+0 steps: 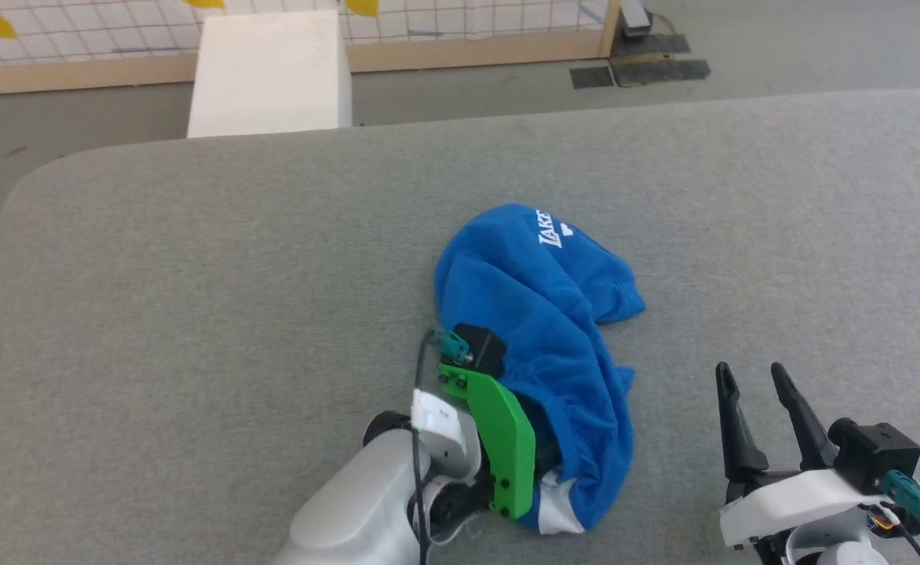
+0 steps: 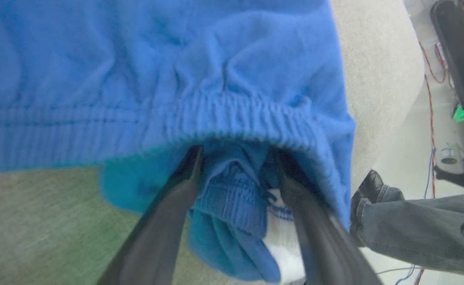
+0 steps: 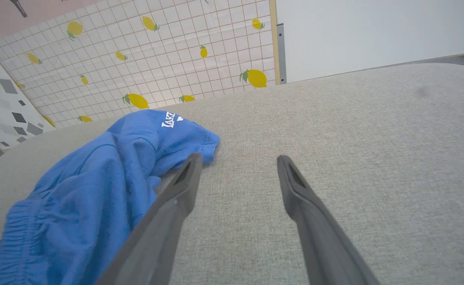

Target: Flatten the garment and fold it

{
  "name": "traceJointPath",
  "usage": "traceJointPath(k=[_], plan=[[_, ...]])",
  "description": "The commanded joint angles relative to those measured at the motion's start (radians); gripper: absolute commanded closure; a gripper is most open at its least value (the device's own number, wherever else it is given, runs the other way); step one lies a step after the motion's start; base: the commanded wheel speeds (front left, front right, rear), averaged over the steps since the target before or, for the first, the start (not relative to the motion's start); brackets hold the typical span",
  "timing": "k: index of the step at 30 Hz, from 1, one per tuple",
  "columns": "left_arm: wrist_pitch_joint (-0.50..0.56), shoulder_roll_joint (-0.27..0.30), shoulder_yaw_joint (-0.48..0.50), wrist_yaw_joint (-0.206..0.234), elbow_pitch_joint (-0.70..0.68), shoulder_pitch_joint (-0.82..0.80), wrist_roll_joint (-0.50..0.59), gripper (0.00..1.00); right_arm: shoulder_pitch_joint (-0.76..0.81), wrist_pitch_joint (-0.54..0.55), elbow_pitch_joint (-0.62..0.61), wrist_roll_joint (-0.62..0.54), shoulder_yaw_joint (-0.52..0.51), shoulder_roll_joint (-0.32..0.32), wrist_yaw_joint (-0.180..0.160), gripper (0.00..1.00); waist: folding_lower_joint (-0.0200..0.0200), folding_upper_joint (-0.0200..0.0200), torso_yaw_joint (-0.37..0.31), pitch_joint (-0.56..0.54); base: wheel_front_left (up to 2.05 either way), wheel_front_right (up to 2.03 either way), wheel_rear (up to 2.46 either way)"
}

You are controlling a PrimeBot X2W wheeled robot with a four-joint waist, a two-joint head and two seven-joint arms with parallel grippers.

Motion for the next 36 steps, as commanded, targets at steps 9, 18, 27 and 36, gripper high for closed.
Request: traceJointPath(k=[9,18,27,36], plan=[[-0.090,0.056,0.213,0.052,-0.286,0.097,-0.155,0.00,0.022,-0.006,0.004,0.009,0.001,0.000,-0.002,0.00,0.0001,0.0000,0.096,-0.062,0.00,0.00,0.00],[-0.399,0.181,0.421,0.146,-0.434,0.223,-0.049,0.00,0.025,-0.006,0.002,0.006,-0.001,0.000,-0.002,0.00,0.0001,0.0000,0.120,-0.090,0.00,0.00,0.00],[-0.706,0.199,0.463,0.235,-0.422,0.356,0.220,0.00,0.025,-0.002,-0.004,0.015,-0.014,0.000,-0.002,0.00,0.0001,0.0000,0.111,-0.080,0.00,0.00,0.00],[-0.715,0.089,0.532,0.218,-0.489,0.420,0.386,0.00,-0.128,0.255,0.030,0.020,-0.044,0.000,-0.002,0.00,0.0001,0.0000,0.132,-0.018,0.00,0.00,0.00]])
